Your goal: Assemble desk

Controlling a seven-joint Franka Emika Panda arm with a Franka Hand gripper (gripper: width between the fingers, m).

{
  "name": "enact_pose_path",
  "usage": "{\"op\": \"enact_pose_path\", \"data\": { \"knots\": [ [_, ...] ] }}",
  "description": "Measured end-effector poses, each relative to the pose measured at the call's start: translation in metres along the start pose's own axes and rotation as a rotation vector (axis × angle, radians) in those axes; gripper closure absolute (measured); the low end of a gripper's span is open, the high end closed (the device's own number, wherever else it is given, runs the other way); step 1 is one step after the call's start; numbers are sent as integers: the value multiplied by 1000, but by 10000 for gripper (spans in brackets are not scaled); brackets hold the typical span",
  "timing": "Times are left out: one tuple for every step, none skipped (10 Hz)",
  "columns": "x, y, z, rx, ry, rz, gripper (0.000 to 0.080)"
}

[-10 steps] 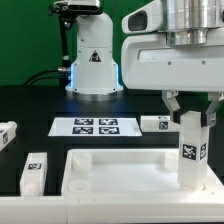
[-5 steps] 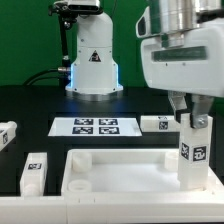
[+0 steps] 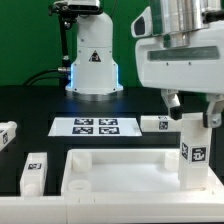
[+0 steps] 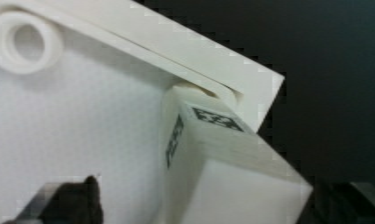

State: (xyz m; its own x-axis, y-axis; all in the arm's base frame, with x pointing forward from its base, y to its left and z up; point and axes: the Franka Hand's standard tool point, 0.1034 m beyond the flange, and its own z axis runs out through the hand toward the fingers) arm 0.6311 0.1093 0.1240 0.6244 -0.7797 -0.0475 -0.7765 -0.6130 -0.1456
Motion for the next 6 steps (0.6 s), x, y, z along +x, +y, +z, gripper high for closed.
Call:
{"op": "enact_pose_path", "data": {
  "knots": [
    [-2,-4,0,-5,1,-98,161],
    [0,-3,0,-2,3,-155,161],
    [0,-3,0,-3,4,-219,152],
    [0,-3,0,-4,3,-286,152],
    [0,-3,1,-5,3,-340,150],
    [0,-3,2,-50,30,-578,150]
  ]
}}
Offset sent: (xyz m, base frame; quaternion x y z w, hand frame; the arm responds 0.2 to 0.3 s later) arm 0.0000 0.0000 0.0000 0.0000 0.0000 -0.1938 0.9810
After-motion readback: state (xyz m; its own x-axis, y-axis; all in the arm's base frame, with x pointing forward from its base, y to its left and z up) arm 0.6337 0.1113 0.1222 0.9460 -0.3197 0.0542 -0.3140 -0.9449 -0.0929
